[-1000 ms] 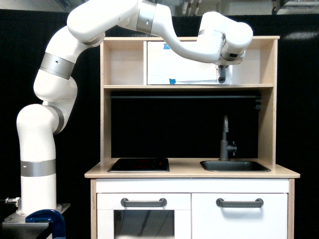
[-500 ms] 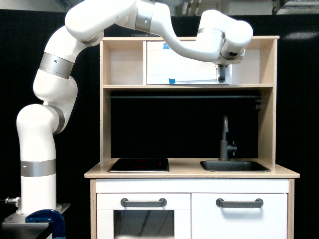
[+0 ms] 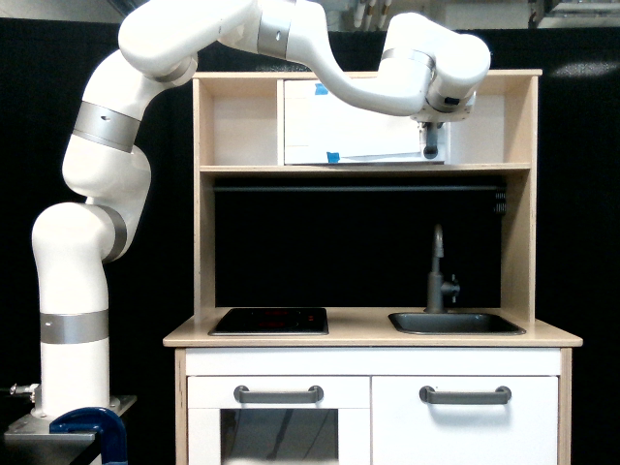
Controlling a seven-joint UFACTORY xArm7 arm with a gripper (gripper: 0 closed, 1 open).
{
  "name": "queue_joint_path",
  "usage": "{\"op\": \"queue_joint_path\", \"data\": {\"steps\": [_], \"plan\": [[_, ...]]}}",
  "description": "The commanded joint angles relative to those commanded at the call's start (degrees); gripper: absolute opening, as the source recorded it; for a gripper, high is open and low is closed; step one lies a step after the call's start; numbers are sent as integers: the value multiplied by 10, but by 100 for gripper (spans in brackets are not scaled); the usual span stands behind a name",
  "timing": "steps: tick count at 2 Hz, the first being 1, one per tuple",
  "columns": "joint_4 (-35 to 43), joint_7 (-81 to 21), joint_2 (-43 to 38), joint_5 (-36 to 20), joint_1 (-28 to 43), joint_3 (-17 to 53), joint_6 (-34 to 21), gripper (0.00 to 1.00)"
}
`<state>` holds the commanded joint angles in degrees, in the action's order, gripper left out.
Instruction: Open the oven door
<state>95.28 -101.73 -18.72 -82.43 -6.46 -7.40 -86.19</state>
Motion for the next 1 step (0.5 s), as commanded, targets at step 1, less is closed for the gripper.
{"op": "queue_joint_path", "data": {"steps": [1], "plan": [[-21,-7,16,2,-19,-1,-16,0]]}}
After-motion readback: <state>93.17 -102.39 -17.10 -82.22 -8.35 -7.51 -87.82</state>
